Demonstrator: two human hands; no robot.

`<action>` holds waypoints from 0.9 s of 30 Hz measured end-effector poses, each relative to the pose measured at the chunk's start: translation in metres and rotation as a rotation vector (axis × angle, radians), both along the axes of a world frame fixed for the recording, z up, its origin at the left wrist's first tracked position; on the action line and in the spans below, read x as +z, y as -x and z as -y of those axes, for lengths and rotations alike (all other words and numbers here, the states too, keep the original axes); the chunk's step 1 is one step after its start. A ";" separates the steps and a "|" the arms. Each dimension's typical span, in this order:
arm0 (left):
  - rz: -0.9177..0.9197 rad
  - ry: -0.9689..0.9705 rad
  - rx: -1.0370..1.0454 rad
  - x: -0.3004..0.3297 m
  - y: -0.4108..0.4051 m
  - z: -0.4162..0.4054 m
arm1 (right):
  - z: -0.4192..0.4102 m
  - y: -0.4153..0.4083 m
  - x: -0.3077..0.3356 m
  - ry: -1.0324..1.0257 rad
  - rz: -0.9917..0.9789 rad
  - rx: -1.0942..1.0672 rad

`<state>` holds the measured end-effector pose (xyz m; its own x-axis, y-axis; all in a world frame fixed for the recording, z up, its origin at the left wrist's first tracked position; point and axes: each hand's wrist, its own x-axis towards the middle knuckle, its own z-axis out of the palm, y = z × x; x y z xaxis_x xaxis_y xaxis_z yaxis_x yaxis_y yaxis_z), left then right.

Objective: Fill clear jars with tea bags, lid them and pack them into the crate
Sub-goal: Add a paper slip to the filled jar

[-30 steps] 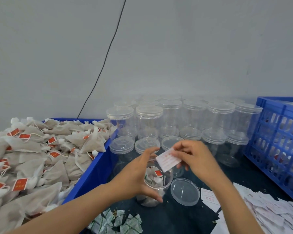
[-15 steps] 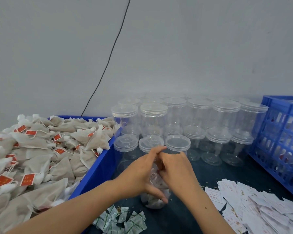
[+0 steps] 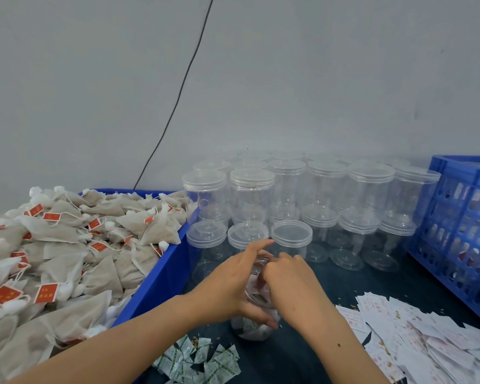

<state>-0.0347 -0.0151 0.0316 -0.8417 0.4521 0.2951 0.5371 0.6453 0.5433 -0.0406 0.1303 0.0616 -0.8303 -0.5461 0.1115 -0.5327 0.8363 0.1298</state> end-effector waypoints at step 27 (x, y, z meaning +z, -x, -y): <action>0.327 -0.142 0.075 0.000 0.005 0.012 | -0.072 0.047 -0.030 0.330 0.462 -0.384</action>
<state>-0.0392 -0.0272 0.0316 -0.9311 0.3597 0.0600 0.2742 0.5823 0.7653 -0.0877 0.2020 0.0312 -0.9608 -0.2013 -0.1905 -0.1295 0.9338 -0.3335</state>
